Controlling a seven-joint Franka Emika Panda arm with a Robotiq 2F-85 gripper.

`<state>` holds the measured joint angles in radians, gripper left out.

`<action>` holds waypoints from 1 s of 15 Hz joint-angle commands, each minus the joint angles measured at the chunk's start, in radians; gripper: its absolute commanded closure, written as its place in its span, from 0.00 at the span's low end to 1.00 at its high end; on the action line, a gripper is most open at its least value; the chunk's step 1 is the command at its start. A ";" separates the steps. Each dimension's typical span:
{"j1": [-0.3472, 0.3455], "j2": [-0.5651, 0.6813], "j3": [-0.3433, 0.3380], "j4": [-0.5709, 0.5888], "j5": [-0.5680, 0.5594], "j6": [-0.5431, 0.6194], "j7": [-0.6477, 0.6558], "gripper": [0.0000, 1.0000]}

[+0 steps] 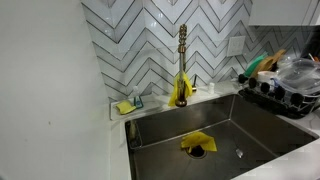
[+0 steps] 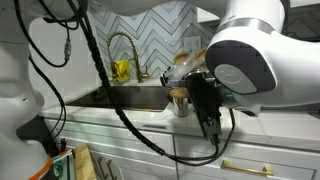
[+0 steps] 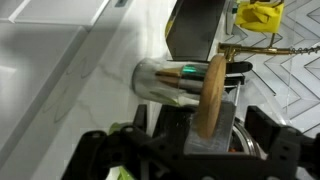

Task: Remove the coaster from on top of the silver cup, put it on the counter and then put the silver cup on the coaster

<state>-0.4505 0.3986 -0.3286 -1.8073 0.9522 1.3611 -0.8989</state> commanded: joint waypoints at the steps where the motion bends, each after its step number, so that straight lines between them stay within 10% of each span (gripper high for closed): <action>1: -0.043 0.068 0.033 0.061 0.095 -0.069 0.013 0.00; 6: -0.053 0.135 0.049 0.097 0.181 -0.137 0.028 0.00; 15: -0.064 0.208 0.056 0.142 0.231 -0.188 0.070 0.66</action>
<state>-0.4906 0.5727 -0.2852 -1.6983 1.1553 1.2113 -0.8637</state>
